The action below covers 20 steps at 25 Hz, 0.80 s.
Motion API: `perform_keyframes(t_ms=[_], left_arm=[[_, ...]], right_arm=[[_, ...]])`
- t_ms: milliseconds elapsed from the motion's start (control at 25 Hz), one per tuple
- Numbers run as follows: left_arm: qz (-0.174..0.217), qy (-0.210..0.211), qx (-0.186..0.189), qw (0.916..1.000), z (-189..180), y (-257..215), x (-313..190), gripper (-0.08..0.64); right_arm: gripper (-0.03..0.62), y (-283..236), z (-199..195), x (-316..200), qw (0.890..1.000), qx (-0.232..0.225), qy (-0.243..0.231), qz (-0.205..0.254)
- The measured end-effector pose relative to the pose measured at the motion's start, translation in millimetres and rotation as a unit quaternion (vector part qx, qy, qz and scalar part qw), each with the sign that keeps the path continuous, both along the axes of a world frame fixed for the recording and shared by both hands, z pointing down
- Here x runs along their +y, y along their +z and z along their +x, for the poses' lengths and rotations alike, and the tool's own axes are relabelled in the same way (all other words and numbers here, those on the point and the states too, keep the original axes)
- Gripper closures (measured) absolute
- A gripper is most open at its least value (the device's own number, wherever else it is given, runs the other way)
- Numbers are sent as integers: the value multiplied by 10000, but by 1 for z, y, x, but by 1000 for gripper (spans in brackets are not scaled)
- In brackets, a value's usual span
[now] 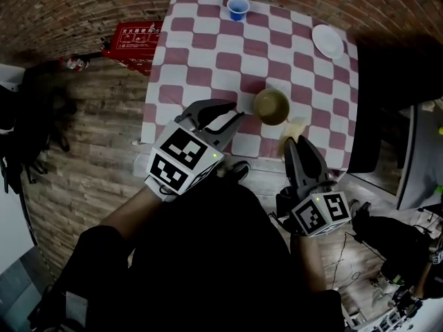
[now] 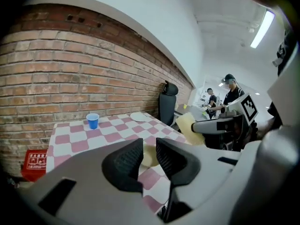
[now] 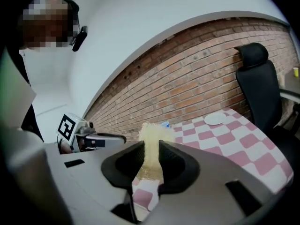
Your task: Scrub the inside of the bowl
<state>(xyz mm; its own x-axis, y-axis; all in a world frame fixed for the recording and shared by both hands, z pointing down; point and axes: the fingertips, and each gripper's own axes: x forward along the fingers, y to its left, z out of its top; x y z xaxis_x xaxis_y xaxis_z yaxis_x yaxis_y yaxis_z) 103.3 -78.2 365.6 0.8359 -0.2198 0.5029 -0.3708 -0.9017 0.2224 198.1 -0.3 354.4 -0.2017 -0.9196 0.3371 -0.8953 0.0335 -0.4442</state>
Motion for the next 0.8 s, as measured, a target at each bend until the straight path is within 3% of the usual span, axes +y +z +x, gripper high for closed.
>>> perform_keyframes(t_ms=[480, 800], left_arm=[[-171, -787, 98, 9967, -37, 7, -46, 466], [-204, -770, 53, 9968, -35, 12, -44, 466]], right_arm=[[489, -28, 0, 2, 9988, 392, -118, 281], [489, -26, -4, -3, 9986, 424, -185, 245]])
